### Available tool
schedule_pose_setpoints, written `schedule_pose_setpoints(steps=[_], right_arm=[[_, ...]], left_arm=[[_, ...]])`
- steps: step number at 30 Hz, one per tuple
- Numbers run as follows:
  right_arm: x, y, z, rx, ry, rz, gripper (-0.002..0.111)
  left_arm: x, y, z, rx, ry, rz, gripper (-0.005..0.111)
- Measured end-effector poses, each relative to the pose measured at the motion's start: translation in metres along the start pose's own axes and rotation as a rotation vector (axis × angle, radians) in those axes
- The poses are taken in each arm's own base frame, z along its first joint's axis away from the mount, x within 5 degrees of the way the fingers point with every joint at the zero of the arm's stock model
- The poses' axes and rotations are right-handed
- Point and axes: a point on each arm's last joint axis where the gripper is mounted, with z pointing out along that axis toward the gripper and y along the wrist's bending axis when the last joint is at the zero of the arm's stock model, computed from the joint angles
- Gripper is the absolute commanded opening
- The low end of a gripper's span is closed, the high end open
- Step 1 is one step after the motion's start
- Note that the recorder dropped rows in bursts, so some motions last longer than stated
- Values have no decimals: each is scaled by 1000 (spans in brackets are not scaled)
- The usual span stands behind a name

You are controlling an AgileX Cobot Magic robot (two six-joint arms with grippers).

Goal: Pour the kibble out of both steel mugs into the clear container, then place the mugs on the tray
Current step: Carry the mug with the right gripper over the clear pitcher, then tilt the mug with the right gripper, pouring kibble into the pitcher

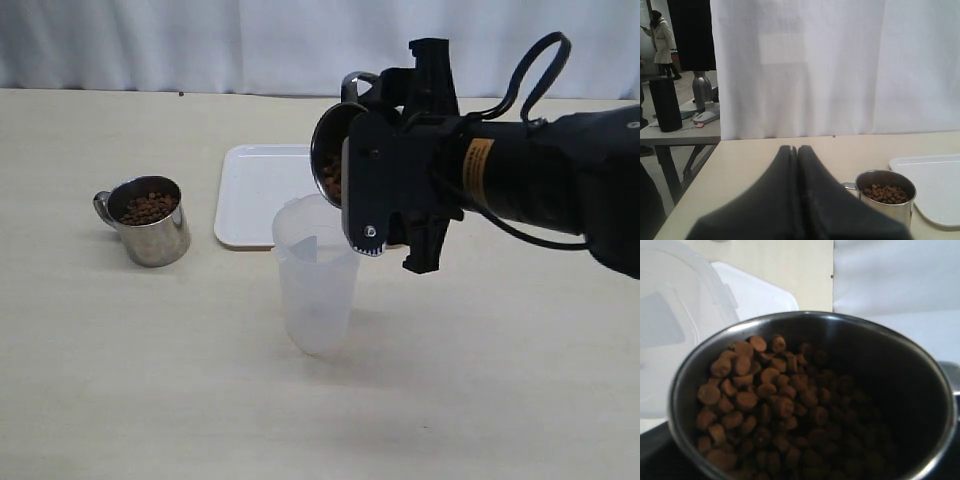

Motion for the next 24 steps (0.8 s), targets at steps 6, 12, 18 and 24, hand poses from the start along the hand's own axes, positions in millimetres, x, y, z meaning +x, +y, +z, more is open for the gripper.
schedule_pose_setpoints(steps=[6,12,18,24], right_arm=[[0,0,0,4,-2,-41,5],[-1,-1,3,1,-1,-45,5],[0,-1,6,1,9,-71,5],[1,-3,6,8,20,-122,5]], left_arm=[[0,0,0,0,0,0,0],[0,0,0,0,0,0,0],[0,0,0,0,0,0,0],[0,0,0,0,0,0,0]])
